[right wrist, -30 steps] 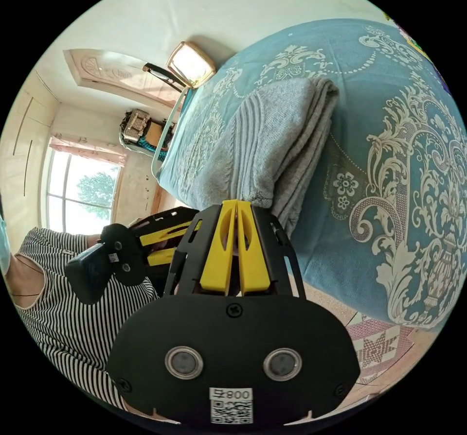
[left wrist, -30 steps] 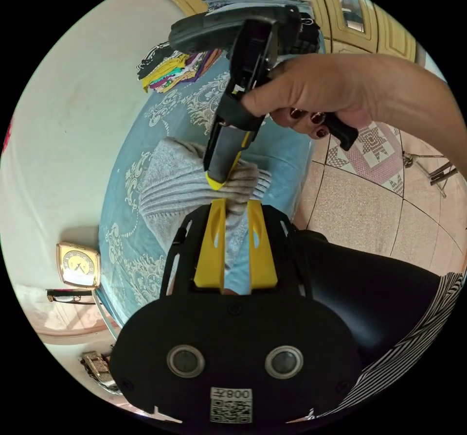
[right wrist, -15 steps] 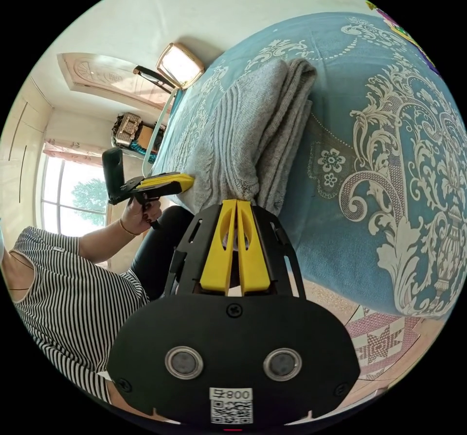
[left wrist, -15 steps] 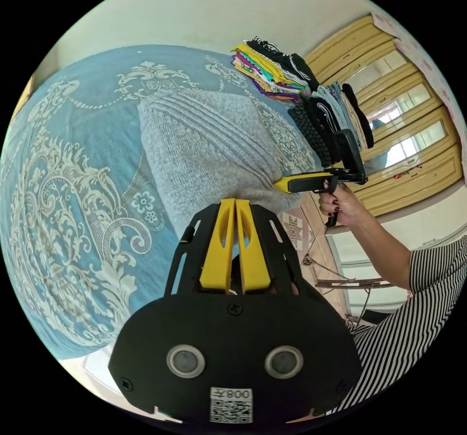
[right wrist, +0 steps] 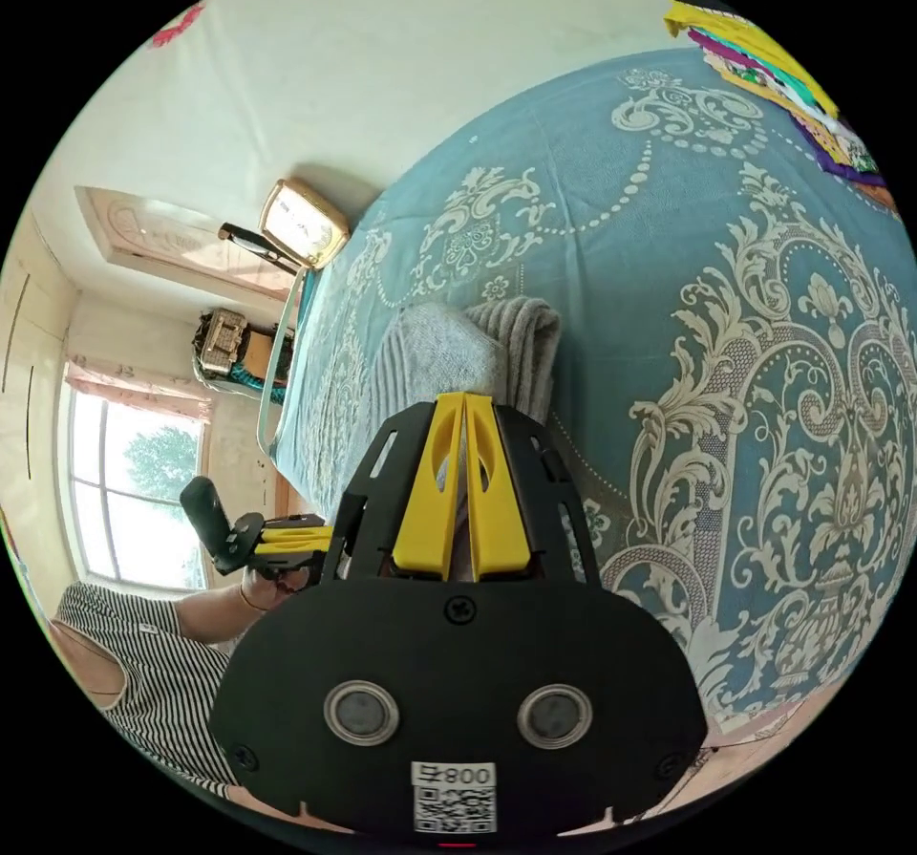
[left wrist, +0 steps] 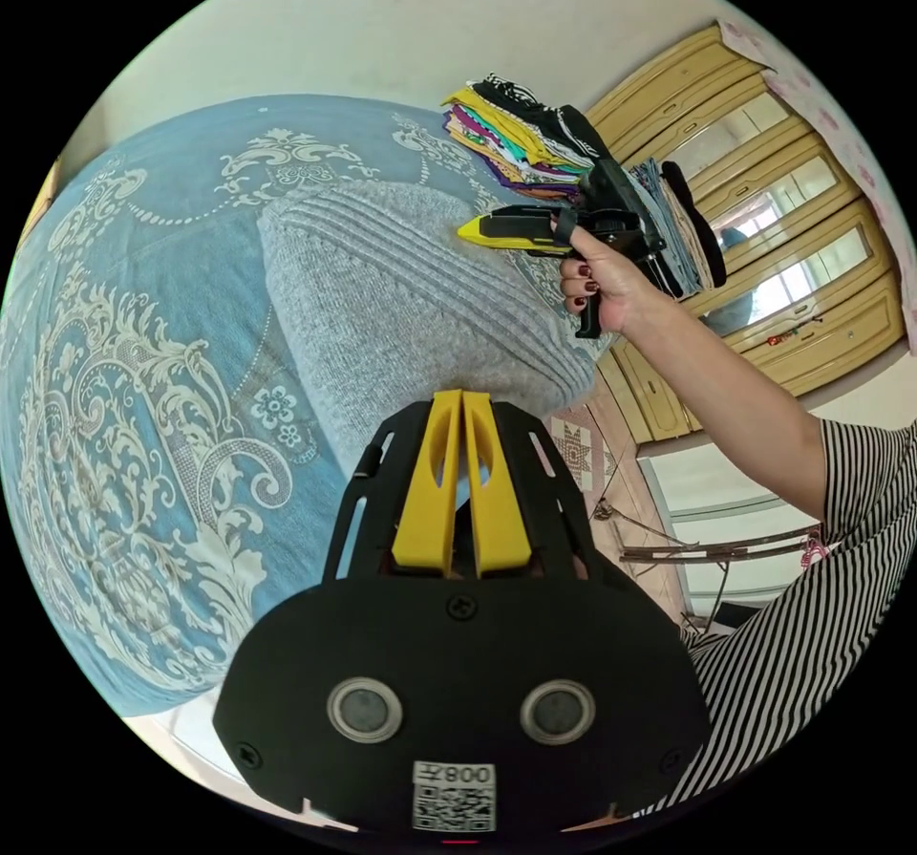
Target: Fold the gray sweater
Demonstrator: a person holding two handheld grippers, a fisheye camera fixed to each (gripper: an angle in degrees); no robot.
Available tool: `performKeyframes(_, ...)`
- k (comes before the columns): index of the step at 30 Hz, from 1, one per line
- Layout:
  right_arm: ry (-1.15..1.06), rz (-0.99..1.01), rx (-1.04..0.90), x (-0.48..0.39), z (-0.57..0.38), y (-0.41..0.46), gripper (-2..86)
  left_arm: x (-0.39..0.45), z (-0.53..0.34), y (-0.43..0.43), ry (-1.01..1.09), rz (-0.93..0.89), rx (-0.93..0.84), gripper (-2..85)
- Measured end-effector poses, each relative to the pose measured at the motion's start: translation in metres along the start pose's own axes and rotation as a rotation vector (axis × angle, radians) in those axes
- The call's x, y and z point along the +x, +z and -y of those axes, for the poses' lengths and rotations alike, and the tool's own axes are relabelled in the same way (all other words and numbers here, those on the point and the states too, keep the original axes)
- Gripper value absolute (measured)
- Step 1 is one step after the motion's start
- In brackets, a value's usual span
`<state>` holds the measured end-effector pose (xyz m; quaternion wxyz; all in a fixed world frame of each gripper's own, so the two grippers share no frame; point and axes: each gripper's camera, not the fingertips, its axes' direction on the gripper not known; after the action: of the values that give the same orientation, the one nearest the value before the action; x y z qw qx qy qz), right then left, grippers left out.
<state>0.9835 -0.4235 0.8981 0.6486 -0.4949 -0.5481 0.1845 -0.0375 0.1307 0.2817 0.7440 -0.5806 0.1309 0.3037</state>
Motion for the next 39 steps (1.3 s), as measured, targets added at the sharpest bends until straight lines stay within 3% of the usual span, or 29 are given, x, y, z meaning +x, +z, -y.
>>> performKeyframes(10,-0.002,0.108,0.068,0.023,-0.025,-0.051,3.1,-0.053,0.019,-0.056,-0.042,-0.098,0.035,2.0)
performKeyframes(16,0.040,0.215,0.079,0.048,-0.102,-0.088,11.9,-0.127,0.005,-0.107,-0.221,-0.247,0.120,12.0)
performKeyframes(26,0.230,0.407,0.009,0.107,-0.159,-0.078,15.5,-0.222,0.017,-0.072,-0.493,-0.618,0.031,18.8)
performKeyframes(39,0.292,0.545,0.010,0.157,-0.162,-0.087,15.5,-0.258,0.043,-0.080,-0.503,-0.697,-0.038,18.3)
